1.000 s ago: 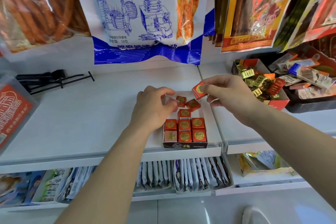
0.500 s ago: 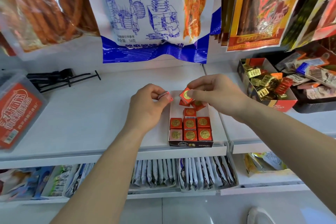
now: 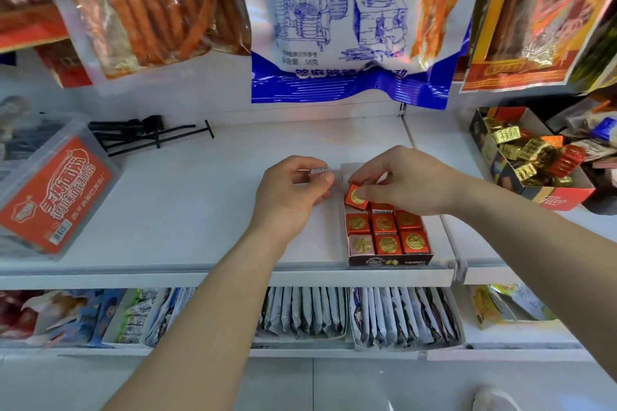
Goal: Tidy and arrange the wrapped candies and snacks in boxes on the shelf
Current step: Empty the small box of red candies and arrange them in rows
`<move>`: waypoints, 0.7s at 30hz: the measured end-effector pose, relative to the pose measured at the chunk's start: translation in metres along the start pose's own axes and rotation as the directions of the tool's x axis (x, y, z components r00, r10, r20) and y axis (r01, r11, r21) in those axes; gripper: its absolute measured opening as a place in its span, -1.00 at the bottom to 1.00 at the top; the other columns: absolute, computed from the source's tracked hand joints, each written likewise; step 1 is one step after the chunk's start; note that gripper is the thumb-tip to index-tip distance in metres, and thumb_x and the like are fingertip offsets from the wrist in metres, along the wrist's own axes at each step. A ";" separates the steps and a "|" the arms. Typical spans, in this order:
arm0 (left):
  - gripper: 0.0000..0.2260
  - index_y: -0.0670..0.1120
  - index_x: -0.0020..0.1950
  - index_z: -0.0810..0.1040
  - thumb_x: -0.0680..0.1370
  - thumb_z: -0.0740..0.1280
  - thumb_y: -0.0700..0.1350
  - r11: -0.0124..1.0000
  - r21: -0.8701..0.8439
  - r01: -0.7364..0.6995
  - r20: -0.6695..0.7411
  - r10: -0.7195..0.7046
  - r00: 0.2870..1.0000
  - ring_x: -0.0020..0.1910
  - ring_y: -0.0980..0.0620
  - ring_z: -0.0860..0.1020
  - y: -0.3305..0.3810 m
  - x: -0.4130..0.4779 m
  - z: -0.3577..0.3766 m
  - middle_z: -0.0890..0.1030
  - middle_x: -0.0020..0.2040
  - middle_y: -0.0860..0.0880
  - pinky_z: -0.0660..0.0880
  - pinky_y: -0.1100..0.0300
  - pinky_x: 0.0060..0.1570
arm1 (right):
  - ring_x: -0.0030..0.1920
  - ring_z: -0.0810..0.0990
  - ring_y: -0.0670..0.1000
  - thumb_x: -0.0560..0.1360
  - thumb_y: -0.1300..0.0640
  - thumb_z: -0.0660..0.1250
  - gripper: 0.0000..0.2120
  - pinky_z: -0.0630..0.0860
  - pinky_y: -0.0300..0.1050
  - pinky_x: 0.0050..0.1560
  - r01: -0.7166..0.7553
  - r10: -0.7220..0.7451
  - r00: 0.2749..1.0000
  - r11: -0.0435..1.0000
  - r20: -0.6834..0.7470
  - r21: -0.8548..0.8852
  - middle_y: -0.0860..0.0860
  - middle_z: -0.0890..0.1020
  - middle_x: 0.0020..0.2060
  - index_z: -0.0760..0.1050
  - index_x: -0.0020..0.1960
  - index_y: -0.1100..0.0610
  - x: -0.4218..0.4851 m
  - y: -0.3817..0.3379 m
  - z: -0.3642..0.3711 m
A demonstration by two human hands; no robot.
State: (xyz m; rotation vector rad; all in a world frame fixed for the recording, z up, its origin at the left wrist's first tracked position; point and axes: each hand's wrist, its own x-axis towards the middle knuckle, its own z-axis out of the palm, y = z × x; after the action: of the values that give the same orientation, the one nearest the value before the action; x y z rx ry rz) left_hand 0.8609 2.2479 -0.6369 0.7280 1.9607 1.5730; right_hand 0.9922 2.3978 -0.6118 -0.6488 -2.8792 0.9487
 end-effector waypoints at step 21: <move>-0.90 0.11 0.00 0.66 0.53 0.44 -0.07 0.926 0.318 -0.203 0.045 0.200 0.979 -0.01 0.13 0.57 0.007 0.010 0.029 0.65 0.07 0.20 0.55 0.20 -0.03 | -0.03 0.50 -0.10 0.52 -0.02 0.37 -0.80 0.38 -0.18 -0.17 -0.147 0.127 0.986 0.968 -0.105 -0.205 -0.11 0.59 0.00 0.64 0.13 -0.13 0.006 0.033 -0.015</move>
State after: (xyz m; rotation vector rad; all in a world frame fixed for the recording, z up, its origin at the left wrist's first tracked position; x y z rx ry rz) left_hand 0.8741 2.2764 -0.6364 1.0983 2.2207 1.3671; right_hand 1.0019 2.4323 -0.6187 -0.8931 -2.9082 0.6085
